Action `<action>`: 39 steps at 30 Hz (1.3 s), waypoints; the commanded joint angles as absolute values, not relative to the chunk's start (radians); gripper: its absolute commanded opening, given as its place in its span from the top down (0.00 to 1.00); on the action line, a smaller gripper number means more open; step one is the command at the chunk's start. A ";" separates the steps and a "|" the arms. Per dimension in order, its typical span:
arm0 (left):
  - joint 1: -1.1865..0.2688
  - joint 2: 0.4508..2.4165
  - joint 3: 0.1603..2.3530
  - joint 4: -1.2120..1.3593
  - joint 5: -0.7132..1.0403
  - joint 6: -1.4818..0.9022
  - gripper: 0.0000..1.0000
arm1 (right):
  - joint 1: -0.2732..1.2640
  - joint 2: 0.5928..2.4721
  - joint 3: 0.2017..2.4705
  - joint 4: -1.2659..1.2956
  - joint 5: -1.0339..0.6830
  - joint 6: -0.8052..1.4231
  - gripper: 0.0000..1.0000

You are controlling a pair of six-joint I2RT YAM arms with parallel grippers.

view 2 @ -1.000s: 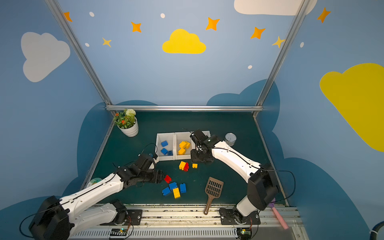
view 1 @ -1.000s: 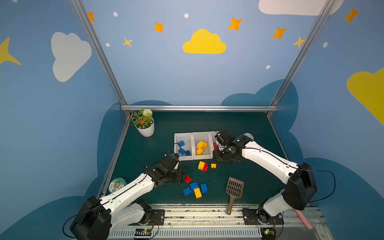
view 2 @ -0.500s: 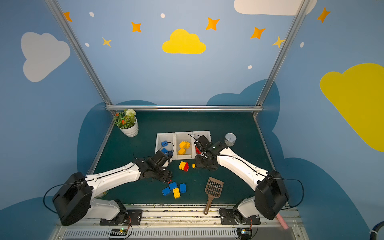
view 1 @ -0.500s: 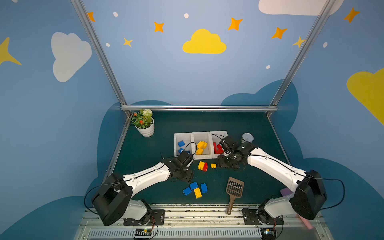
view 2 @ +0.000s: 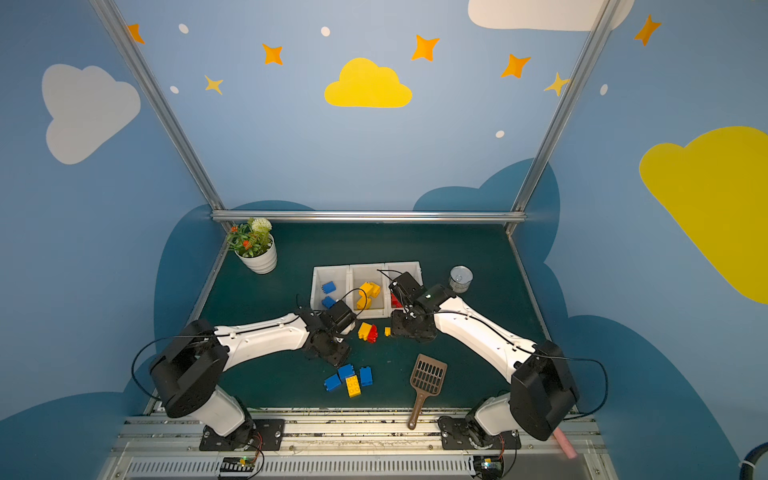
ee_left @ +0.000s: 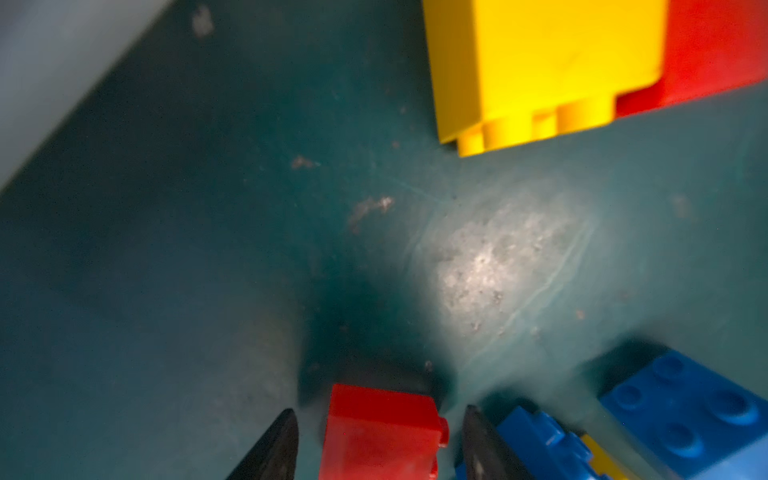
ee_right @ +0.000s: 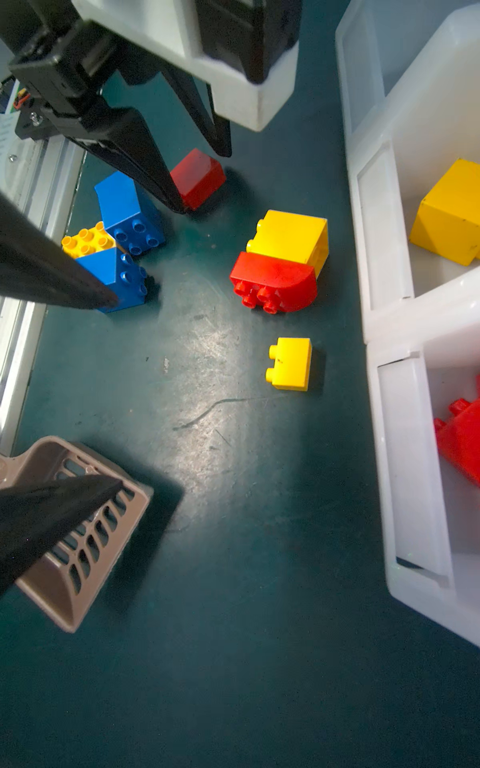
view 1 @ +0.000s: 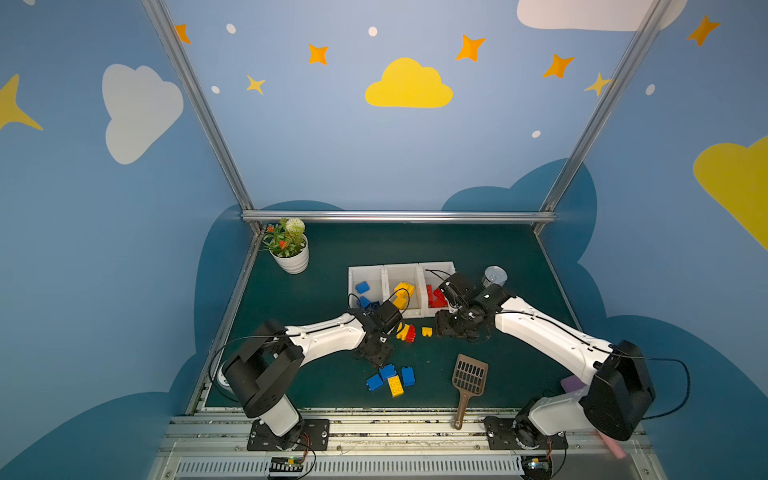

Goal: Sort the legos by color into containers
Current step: 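Close the left gripper on the red brick and lift it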

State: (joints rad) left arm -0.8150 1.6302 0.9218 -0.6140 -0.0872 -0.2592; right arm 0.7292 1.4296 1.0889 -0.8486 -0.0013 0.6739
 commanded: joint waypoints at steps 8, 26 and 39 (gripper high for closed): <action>-0.821 1.677 0.964 -0.702 -0.148 -0.289 0.42 | 0.729 1.425 1.072 -0.834 -0.008 0.682 0.36; -0.818 1.660 0.934 -0.648 -0.147 -0.337 0.61 | 0.730 1.416 1.074 -0.843 0.000 0.682 0.38; -0.796 1.676 1.239 -0.689 -0.132 -0.305 0.61 | 0.632 1.284 1.052 -0.874 0.026 0.590 0.38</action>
State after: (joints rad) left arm -0.8047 1.6646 1.1519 -0.6815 -0.1318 -0.3180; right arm 0.6628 1.3434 1.0782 -0.8532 0.0078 0.6422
